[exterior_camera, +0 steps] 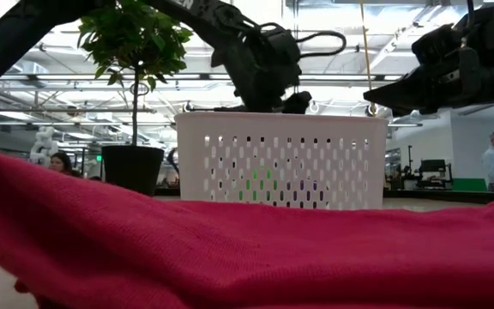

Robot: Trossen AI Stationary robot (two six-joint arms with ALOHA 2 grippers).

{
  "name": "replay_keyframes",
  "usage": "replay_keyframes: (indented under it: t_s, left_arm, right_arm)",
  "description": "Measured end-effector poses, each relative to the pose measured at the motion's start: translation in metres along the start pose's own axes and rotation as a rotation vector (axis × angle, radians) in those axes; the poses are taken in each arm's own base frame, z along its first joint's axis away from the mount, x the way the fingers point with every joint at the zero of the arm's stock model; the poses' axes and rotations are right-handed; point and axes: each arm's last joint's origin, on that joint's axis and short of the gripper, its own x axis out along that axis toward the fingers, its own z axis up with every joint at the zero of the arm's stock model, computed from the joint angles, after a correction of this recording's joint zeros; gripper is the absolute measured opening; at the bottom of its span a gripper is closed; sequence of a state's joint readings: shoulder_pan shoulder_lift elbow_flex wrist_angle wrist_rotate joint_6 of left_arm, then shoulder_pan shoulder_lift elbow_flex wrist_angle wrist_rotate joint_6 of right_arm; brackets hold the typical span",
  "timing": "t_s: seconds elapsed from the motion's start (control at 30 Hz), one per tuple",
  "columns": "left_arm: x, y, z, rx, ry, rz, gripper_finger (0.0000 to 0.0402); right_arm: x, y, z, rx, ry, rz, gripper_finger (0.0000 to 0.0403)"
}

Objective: Pick and placing Produce into tupperware
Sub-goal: Put the violet grape into the white bin

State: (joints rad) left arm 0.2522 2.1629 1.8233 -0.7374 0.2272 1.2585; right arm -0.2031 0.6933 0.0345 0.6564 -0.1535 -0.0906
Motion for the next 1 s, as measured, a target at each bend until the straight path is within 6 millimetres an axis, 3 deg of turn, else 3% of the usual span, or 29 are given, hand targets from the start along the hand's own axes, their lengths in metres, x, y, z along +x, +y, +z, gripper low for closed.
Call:
replay_keyframes:
  t_s: [0.23, 0.57, 1.0]
  left_arm:
    - [0.006, -0.008, -0.003, -0.022, 0.011, -0.079, 0.0395]
    - [0.028, -0.024, -0.011, 0.083, -0.010, -0.088, 0.0395]
    - [0.029, -0.024, -0.007, 0.121, -0.053, -0.084, 0.0395]
  right_arm:
    - [0.001, 0.000, -0.002, 0.002, 0.014, 0.001, 0.0000]
    - [0.001, 0.000, -0.001, 0.001, 0.008, 0.001, 0.0000]
    - [0.001, 0.000, -0.001, 0.000, 0.002, 0.000, 0.0000]
